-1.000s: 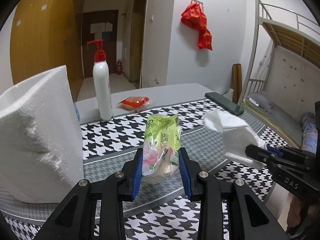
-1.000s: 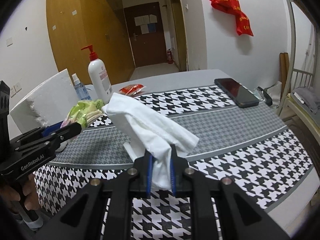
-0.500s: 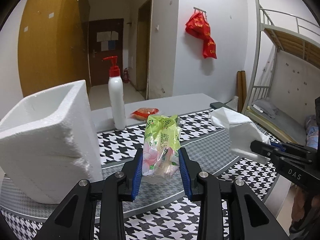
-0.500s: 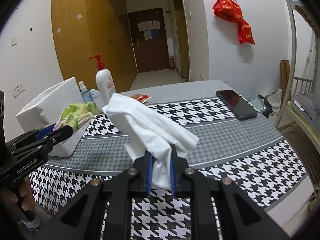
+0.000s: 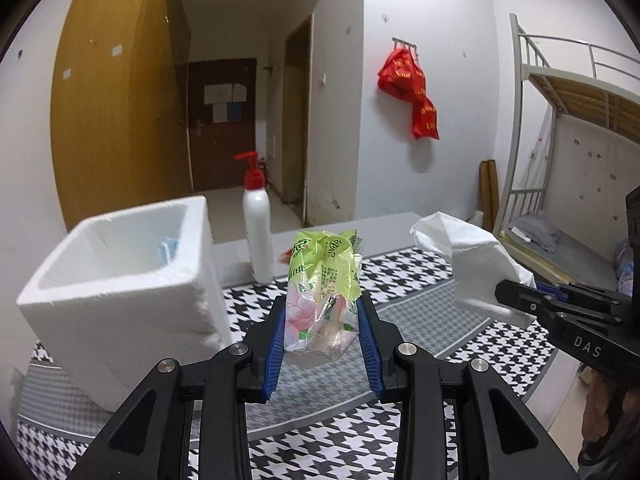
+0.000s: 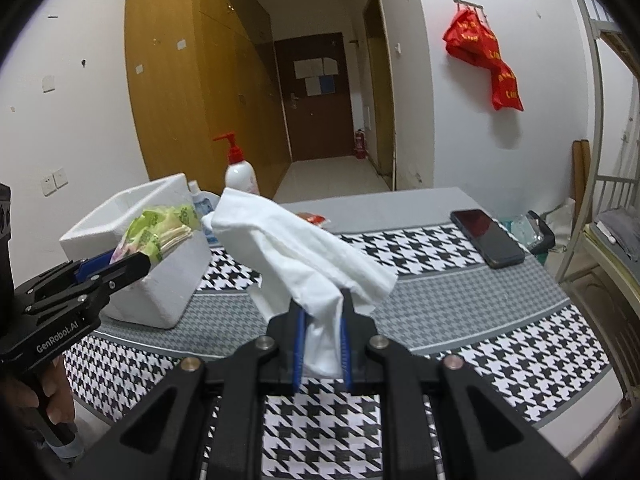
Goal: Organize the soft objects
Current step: 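Lift the clear bag with the left gripper while the right gripper lifts the white towel, then lower the clear bag into the foam box and open the left gripper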
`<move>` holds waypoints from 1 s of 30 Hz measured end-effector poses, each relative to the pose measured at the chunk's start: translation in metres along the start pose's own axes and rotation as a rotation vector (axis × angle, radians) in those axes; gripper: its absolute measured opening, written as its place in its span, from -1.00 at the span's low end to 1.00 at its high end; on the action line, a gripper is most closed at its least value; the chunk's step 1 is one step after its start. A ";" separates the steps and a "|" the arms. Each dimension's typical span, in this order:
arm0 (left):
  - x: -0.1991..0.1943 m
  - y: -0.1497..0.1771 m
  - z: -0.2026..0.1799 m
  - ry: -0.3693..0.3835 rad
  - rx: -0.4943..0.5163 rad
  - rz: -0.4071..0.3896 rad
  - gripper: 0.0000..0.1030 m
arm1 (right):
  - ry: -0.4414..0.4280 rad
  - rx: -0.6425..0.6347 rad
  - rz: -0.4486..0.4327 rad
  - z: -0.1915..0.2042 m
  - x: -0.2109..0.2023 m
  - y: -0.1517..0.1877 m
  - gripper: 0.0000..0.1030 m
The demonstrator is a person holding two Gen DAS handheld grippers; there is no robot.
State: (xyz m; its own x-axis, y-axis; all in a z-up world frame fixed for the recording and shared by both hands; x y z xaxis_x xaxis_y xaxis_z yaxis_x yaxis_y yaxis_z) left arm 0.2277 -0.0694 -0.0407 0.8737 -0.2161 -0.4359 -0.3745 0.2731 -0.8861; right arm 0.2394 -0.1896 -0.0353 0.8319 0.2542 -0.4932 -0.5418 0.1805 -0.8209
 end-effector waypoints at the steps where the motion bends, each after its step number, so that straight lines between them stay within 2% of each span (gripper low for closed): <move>1: -0.002 -0.001 0.002 -0.005 0.001 -0.005 -0.30 | -0.008 -0.001 -0.003 0.003 0.000 -0.002 -0.64; 18: -0.029 -0.022 0.048 -0.118 -0.005 -0.063 -0.30 | -0.107 -0.072 -0.042 0.052 0.002 -0.025 -0.64; 30: -0.033 -0.028 0.085 -0.207 -0.020 -0.064 -0.30 | -0.166 -0.105 -0.044 0.080 0.011 -0.031 -0.64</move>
State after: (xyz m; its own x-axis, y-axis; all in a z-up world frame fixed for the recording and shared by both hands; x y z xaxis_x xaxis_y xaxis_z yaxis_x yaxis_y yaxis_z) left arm 0.2363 0.0097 0.0119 0.9402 -0.0345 -0.3389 -0.3207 0.2462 -0.9147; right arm 0.2557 -0.1166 0.0077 0.8188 0.4032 -0.4087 -0.4823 0.0969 -0.8706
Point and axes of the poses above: each gripper's, at about its wrist camera, not at the fingertips, and x roughly the way its jaws point, z to its left, y to its underside, the point moved 8 cm from there along x, roughly the way its jaws point, and after that the axes turned 12 degrees about x, right-handed, at the moved point
